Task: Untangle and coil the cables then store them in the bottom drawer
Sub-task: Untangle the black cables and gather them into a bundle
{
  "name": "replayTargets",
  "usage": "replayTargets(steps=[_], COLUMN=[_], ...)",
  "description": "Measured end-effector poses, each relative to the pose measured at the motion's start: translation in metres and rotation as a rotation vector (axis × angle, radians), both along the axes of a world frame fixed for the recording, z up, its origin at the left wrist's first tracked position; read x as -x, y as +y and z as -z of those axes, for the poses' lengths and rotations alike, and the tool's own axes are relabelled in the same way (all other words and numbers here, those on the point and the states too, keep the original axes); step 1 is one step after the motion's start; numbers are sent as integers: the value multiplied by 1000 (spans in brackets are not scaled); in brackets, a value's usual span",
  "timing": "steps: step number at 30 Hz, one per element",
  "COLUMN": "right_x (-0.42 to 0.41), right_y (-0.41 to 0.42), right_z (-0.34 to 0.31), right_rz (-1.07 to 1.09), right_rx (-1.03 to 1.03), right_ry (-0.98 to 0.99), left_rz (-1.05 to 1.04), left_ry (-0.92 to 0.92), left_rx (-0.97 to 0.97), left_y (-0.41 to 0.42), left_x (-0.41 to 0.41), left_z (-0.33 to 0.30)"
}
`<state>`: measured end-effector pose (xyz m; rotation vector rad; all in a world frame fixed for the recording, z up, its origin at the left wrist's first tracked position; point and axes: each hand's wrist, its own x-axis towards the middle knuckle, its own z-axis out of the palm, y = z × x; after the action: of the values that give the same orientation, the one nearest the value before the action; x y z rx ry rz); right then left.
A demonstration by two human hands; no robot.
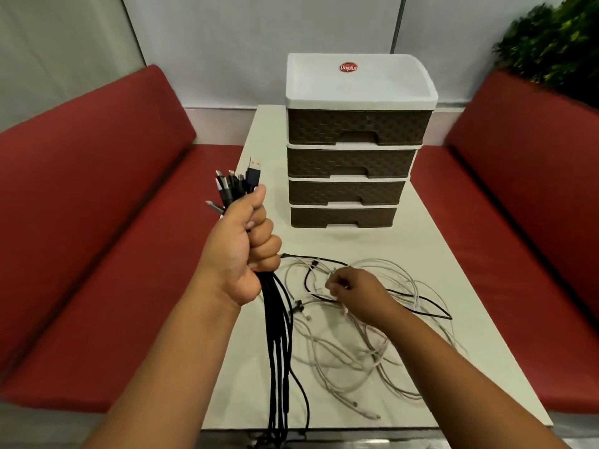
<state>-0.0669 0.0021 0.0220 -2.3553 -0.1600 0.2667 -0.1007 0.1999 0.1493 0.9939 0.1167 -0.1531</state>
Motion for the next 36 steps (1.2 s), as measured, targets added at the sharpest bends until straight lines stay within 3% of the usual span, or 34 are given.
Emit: replayTargets(steps=[5,12,19,24,28,31,33,36], right_x=[-64,-89,-95,-105,-114,-109,-101,-81], right_y=[14,17,20,12,-1,-5,-2,5], right_z=[41,59,47,5,-59,-112,-143,-177], right_rz=[127,132,173,289,333,281,256,253], right_rx=[204,668,703,504,53,-118,-382,-993], right_ry=[-159,-148,-86,-120,-89,-136,-208,-278], left_rz=[52,124,146,151,164,165,151,128], left_ry=[55,84,103,122,117,108,104,82], left_rx=[-17,-39,-102,-107,-100,-82,-77,-73], left_y=[11,20,23,25,21,18,16,12], left_x=[-27,-47,-52,-53,-52,-53,-53,-53], left_z=[22,38,41,39,33,26,21,14])
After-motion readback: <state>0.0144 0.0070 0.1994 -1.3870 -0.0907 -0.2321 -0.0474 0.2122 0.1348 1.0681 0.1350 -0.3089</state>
